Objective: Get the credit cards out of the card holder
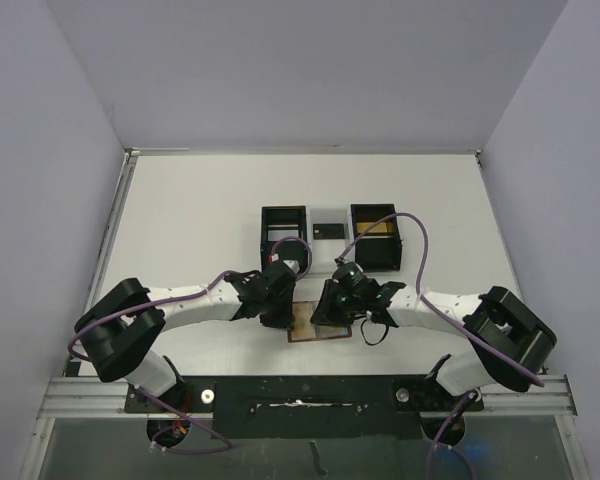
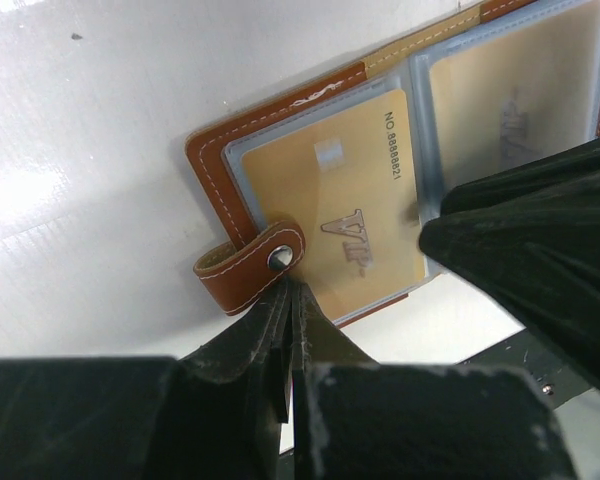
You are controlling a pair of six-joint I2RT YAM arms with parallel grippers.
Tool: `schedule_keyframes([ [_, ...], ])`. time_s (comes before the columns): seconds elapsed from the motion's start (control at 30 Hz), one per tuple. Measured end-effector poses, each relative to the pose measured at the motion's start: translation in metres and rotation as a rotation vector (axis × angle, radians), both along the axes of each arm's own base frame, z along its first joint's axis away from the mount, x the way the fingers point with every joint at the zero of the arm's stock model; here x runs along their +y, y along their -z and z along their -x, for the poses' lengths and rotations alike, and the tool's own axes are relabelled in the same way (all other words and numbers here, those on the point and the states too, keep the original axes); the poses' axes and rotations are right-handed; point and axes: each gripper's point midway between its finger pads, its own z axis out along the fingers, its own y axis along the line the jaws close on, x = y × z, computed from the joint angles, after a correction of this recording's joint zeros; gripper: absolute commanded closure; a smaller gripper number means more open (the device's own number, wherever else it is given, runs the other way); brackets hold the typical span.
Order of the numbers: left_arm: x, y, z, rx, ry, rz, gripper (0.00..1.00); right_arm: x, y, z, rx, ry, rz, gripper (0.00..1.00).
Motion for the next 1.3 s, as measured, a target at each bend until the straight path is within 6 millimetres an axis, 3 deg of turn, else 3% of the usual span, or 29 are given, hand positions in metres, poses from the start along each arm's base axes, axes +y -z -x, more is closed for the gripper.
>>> schedule_keyframes([
  [0.23, -0.002, 0.000, 0.000, -0.004, 0.008, 0.002, 1.00, 0.017, 0.004, -0.003, 0.003, -0.031, 0.060, 0.76],
  [0.47, -0.002, 0.000, 0.000, -0.005, 0.012, 0.000, 1.00, 0.014, 0.008, -0.003, -0.010, -0.027, 0.072, 1.00],
  [0.97, -0.002, 0.000, -0.001, -0.012, 0.025, -0.018, 1.00, -0.003, -0.006, -0.006, -0.039, 0.005, 0.007, 1.00],
  [1.3, -0.002, 0.000, -0.001, -0.013, 0.029, -0.020, 1.00, -0.017, 0.000, -0.006, -0.014, -0.004, -0.015, 1.00],
])
